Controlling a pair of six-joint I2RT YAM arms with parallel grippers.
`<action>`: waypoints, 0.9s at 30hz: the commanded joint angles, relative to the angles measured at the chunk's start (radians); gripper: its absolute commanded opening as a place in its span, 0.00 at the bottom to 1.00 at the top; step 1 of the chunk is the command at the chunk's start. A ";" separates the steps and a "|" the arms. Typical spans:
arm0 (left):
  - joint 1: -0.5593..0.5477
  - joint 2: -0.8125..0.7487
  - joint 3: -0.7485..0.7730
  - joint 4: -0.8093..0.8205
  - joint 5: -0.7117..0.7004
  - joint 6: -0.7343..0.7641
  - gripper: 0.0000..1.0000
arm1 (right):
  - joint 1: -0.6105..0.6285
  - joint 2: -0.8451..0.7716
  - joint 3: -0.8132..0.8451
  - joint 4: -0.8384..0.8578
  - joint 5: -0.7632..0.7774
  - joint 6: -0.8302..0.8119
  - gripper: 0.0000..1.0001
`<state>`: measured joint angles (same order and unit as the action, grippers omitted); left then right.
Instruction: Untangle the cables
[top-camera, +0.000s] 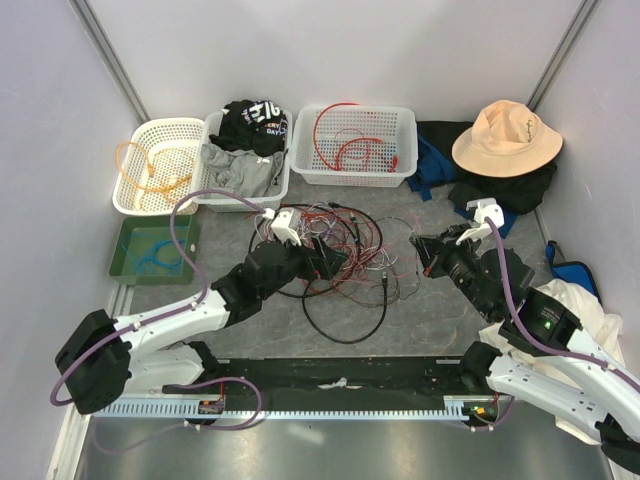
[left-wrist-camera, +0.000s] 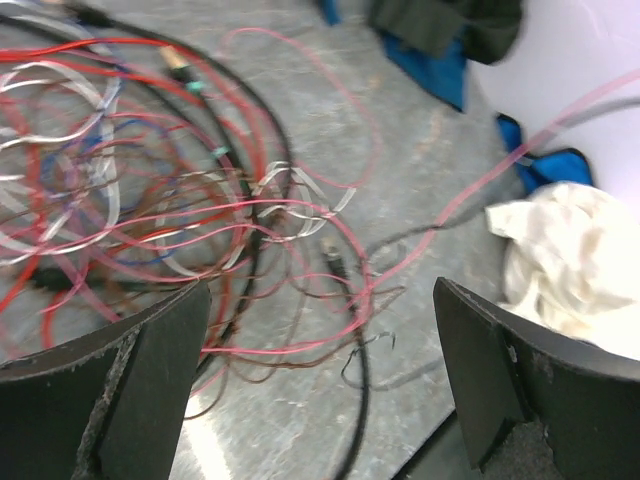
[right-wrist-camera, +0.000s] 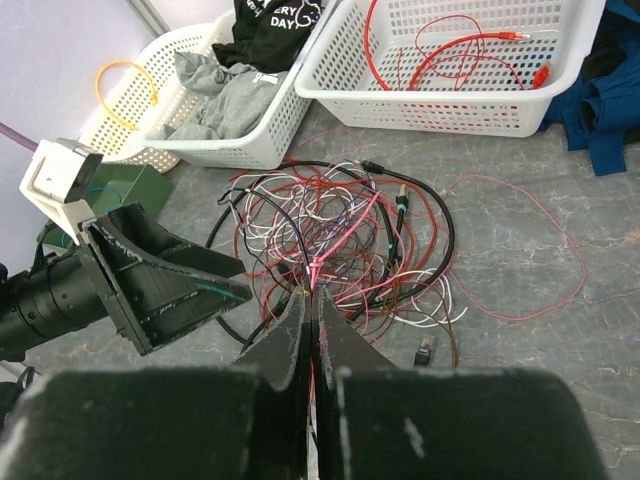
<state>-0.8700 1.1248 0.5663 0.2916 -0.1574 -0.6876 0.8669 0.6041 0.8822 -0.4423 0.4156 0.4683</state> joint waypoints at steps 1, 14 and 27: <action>0.002 0.048 -0.028 0.132 0.132 0.059 0.98 | 0.003 0.006 0.032 0.024 -0.011 0.007 0.00; 0.002 0.294 -0.010 0.230 0.176 0.037 0.57 | 0.003 0.033 0.052 0.040 -0.038 0.009 0.00; 0.002 -0.144 0.181 -0.359 0.006 0.206 0.02 | 0.003 0.020 0.008 0.010 0.035 -0.003 0.00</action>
<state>-0.8700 1.1820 0.6319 0.1703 -0.0410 -0.5915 0.8669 0.6224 0.8890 -0.4278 0.4038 0.4679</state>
